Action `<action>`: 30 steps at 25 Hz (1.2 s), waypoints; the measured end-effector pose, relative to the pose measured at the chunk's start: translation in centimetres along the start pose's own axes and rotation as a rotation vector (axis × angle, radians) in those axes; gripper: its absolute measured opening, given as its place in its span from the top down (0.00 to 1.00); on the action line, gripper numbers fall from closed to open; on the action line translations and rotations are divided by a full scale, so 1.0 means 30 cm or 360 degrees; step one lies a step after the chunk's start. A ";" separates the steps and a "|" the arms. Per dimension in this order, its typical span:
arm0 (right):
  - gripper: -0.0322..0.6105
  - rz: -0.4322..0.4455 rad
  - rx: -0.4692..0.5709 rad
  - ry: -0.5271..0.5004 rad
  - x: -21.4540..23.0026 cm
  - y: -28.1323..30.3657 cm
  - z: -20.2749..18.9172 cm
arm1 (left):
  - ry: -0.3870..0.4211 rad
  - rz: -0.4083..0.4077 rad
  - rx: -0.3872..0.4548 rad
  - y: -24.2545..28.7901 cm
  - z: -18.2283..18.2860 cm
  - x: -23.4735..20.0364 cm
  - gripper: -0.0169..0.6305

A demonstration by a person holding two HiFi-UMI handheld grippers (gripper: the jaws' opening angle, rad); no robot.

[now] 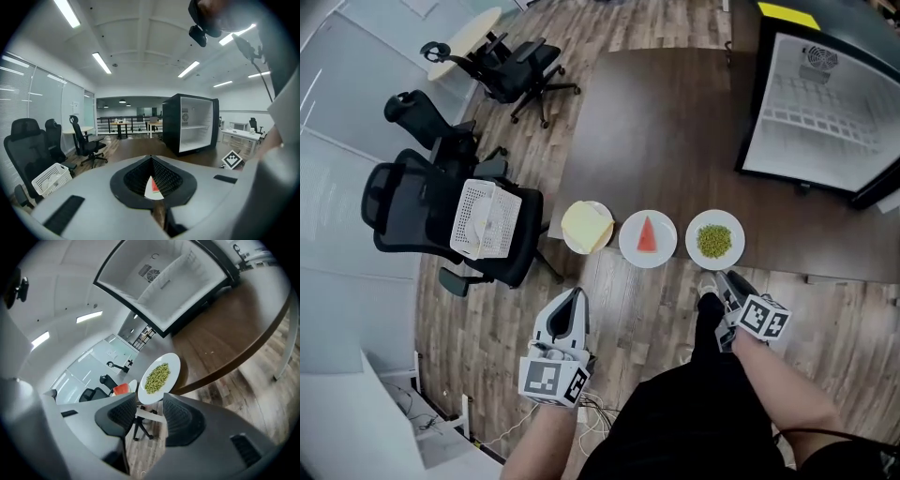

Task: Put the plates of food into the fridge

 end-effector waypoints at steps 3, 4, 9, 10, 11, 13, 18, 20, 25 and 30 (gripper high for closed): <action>0.71 -0.0012 0.0042 0.0181 0.028 0.034 0.027 | 0.0011 -0.0002 -0.0020 0.027 0.005 0.009 0.97; 0.71 -0.0010 0.0050 0.0237 0.034 0.045 0.033 | 0.0012 0.0000 -0.0025 0.032 0.005 0.009 0.97; 0.71 -0.0050 0.0063 0.0429 0.068 0.075 0.031 | 0.0015 0.0025 -0.0069 0.042 0.002 0.003 0.97; 0.71 -0.0049 0.0079 0.0472 0.071 0.076 0.030 | 0.0018 0.0030 -0.0076 0.042 -0.001 0.001 0.97; 0.71 -0.0041 0.0092 0.0517 0.070 0.077 0.029 | 0.0020 0.0036 -0.0082 0.042 -0.003 -0.002 0.97; 0.71 -0.0033 0.0082 0.0605 0.064 0.081 0.020 | 0.0018 0.0045 -0.0092 0.043 -0.007 -0.006 0.97; 0.71 -0.0092 0.0029 0.0802 0.076 0.111 -0.013 | 0.0005 0.0047 -0.0117 0.055 -0.018 0.008 0.97; 0.71 -0.0128 0.0019 0.0882 0.098 0.135 -0.018 | 0.0009 0.0040 -0.0119 0.061 -0.015 0.015 0.97; 0.71 -0.0156 -0.0028 0.0872 0.126 0.123 -0.032 | 0.0021 0.0045 -0.0116 0.055 -0.011 0.016 0.97; 0.71 -0.0139 0.0018 0.0896 0.133 0.078 -0.035 | 0.0006 0.0059 -0.0134 0.042 -0.027 0.007 0.97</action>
Point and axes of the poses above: the fingertips, and each gripper's own axes: y forward along the fingers, x to its right, z out of its top, the point moved 2 cm from there along -y, backward along the fingers, and after that the axes turned 6 degrees about x, right-handed, at the moved point
